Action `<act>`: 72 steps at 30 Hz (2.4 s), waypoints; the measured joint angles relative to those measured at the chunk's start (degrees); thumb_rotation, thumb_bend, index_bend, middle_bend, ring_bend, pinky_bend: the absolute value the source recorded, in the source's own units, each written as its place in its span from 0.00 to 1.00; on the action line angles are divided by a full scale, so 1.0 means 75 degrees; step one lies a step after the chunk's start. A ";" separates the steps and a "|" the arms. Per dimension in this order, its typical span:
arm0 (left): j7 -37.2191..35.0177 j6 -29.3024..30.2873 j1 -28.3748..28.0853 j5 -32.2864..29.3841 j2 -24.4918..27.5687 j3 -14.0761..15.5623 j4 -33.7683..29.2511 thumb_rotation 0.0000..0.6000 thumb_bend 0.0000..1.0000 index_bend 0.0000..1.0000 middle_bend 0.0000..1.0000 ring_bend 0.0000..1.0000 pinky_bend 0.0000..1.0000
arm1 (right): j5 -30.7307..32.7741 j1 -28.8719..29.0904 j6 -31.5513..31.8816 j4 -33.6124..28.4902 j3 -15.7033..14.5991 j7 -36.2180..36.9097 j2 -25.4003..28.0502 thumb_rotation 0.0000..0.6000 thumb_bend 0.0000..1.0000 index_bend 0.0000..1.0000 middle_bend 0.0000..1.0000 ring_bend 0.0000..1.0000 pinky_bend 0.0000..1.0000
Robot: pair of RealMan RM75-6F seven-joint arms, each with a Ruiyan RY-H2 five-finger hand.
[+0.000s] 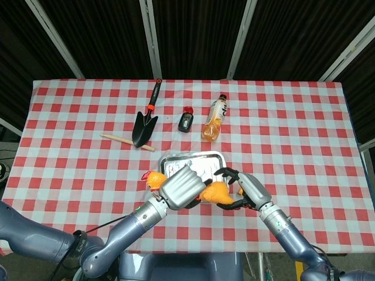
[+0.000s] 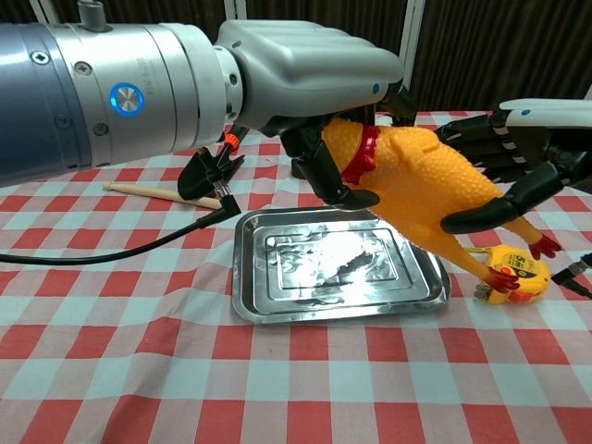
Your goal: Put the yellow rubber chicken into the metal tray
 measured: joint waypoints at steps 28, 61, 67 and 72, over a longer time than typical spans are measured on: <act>-0.0029 0.0126 -0.0159 -0.0183 0.0023 0.0189 -0.0027 1.00 0.51 0.61 0.71 0.65 0.81 | 0.0689 -0.0114 0.0664 0.0362 0.0180 -0.0873 -0.0551 1.00 0.56 1.00 0.86 0.88 0.95; -0.0757 0.0202 0.0062 0.0802 -0.0263 0.0158 0.0940 1.00 0.51 0.61 0.71 0.65 0.81 | -0.0993 -0.0213 -0.0695 0.0082 -0.0044 0.0984 0.0910 1.00 0.56 0.00 0.15 0.10 0.29; -0.0723 0.0159 0.0030 0.0701 -0.0406 0.0043 0.1071 1.00 0.51 0.61 0.71 0.65 0.81 | -0.1115 -0.0206 -0.0715 0.0084 -0.0103 0.1078 0.0918 1.00 0.56 0.01 0.15 0.10 0.29; -0.0598 0.0165 -0.0012 0.0630 -0.0490 -0.0021 0.1179 1.00 0.51 0.61 0.72 0.65 0.81 | -0.1165 -0.0206 -0.0722 0.0114 -0.0166 0.1021 0.0968 1.00 0.36 0.00 0.15 0.10 0.25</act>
